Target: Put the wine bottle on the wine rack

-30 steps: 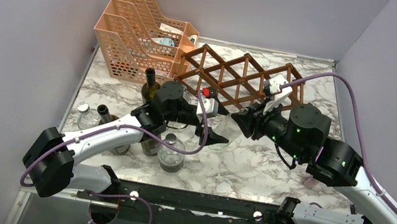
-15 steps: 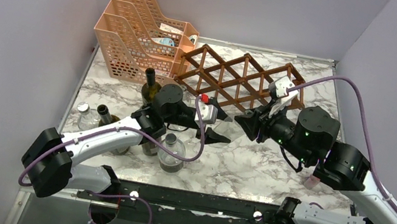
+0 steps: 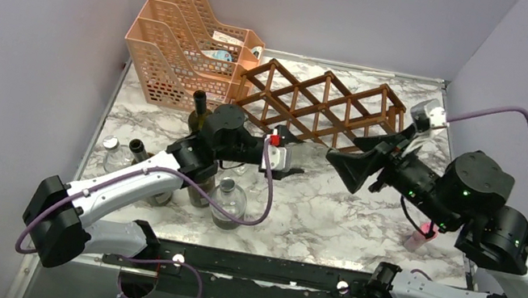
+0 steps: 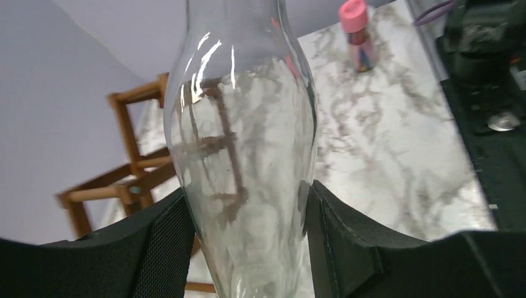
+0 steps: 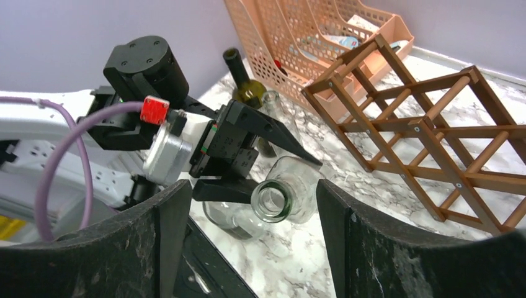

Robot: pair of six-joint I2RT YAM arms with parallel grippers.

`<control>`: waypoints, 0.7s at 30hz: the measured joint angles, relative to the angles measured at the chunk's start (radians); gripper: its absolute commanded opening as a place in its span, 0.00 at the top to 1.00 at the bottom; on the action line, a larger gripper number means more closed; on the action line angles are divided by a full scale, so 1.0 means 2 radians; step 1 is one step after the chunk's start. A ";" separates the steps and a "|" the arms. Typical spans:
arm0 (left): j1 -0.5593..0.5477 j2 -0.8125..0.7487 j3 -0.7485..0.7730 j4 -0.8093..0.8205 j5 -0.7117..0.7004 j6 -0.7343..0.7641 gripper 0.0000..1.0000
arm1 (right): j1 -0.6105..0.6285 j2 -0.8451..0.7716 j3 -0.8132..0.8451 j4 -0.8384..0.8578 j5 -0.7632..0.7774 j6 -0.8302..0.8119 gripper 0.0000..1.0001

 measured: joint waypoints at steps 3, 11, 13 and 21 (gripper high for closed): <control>0.000 0.001 0.037 -0.032 -0.022 0.069 1.00 | 0.000 0.004 0.033 -0.020 0.012 0.018 0.24; 0.000 0.001 0.077 -0.038 -0.062 0.252 1.00 | 0.000 0.034 0.080 -0.074 0.049 0.042 0.24; 0.000 0.001 0.078 -0.039 -0.067 0.294 1.00 | 0.000 0.047 0.080 -0.086 0.058 0.043 0.24; -0.001 0.001 0.078 -0.049 -0.087 0.435 1.00 | 0.000 0.119 0.108 -0.099 0.113 0.046 0.24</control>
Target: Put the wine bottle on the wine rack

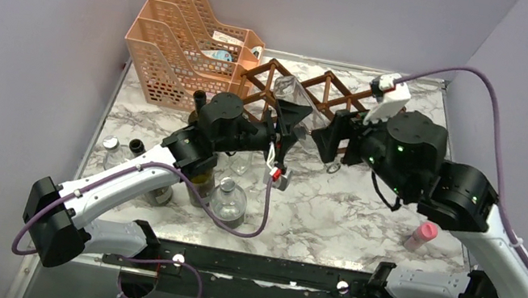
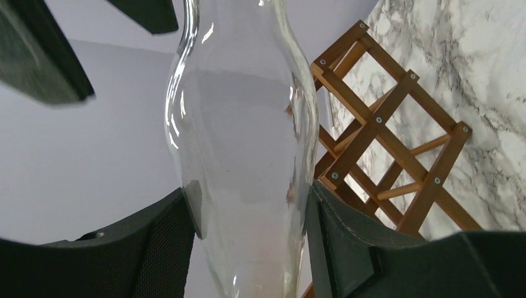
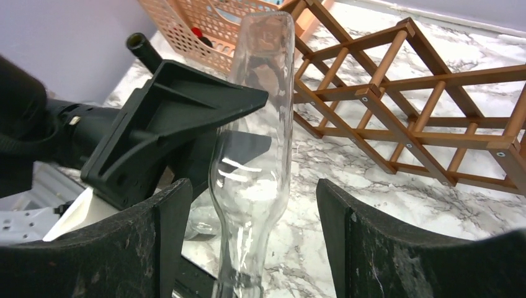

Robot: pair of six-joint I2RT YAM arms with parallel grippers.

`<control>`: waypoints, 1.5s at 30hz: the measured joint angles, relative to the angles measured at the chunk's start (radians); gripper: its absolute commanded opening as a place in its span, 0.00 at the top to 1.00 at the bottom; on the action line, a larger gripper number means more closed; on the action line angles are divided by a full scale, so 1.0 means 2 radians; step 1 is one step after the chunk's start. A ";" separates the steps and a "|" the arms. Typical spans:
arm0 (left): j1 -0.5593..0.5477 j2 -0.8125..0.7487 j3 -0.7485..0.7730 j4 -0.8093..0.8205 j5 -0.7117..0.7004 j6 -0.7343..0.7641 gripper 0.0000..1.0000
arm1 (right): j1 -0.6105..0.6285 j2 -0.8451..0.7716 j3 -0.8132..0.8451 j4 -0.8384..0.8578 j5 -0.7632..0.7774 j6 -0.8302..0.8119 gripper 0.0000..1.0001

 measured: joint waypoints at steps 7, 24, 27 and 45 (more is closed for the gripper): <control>0.000 0.000 0.000 -0.026 -0.010 0.068 1.00 | 0.000 0.045 0.000 0.002 0.011 0.002 0.26; -0.002 -0.003 0.000 -0.045 -0.009 0.100 1.00 | 0.000 0.051 -0.075 0.040 0.013 0.035 0.34; -0.002 -0.005 0.000 -0.047 -0.009 0.100 1.00 | -0.002 0.057 -0.077 0.047 0.014 0.035 0.50; -0.003 -0.021 0.000 -0.048 -0.020 0.063 0.02 | -0.007 0.004 -0.159 0.110 0.027 0.037 0.99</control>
